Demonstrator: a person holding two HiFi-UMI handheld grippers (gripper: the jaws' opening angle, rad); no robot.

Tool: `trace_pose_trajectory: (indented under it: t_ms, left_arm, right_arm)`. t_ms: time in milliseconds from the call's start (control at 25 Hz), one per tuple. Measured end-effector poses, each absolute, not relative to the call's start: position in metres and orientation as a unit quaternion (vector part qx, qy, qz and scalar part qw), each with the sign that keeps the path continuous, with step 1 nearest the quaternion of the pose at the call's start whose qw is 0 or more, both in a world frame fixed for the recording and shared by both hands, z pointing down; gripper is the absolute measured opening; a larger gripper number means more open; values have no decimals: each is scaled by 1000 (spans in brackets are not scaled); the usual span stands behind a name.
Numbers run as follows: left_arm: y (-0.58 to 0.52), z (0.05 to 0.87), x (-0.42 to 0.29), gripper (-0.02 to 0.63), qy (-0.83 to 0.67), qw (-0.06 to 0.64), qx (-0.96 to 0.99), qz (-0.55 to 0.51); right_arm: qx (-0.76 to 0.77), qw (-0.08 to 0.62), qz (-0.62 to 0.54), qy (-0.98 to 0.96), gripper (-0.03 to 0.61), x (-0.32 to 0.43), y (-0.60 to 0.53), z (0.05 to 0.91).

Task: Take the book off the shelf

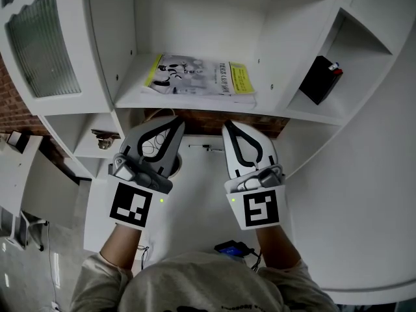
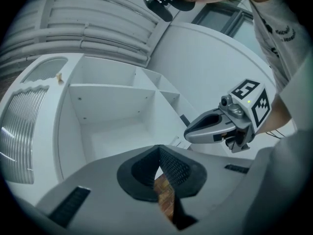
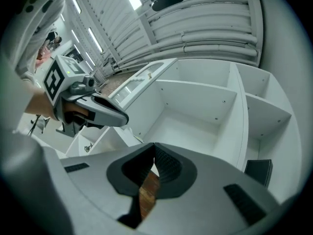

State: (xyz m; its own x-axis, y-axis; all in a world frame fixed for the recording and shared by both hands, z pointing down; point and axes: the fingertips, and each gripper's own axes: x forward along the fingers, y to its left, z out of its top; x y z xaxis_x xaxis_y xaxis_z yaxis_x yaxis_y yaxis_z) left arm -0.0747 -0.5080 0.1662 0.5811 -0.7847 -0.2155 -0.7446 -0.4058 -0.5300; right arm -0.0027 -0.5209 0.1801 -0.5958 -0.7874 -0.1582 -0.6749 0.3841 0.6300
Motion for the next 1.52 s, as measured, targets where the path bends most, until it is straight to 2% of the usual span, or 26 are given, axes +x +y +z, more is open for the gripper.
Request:
trace_pose_trajectory:
  t_ms: [600,640,720,1040,1240,1360,1520]
  left_arm:
    - [-531,171,-72,10,457,292,-837,-74]
    - [-532,172,-72,9,458,291,-837,-77]
    - [-535,173,-71,10,458,291,-836,-83]
    - [-538,178,-75,10,465,287,-832,-93]
    - [-539,181,-79,9,468,281,-833,-93]
    - [-539,180,-80,10,470,282,-831,-92]
    - [-536,182,-79,9,469,280,-833,-92]
  right_arm:
    - [429,220,-401,-779,21,-6,-563,175]
    - [428,231,-405,-774,30,-5,-566,175]
    - [420,253,-410,-769,96,-5,-572,177]
    - [370,353,-425,-747,175,-11,-598,193]
    - [340,399,-390,-757,167,-13,-602,200]
    - [314,412,-357,-777,81,-15,-602,208]
    - [300,430,-353,-775,63,-16,-602,208]
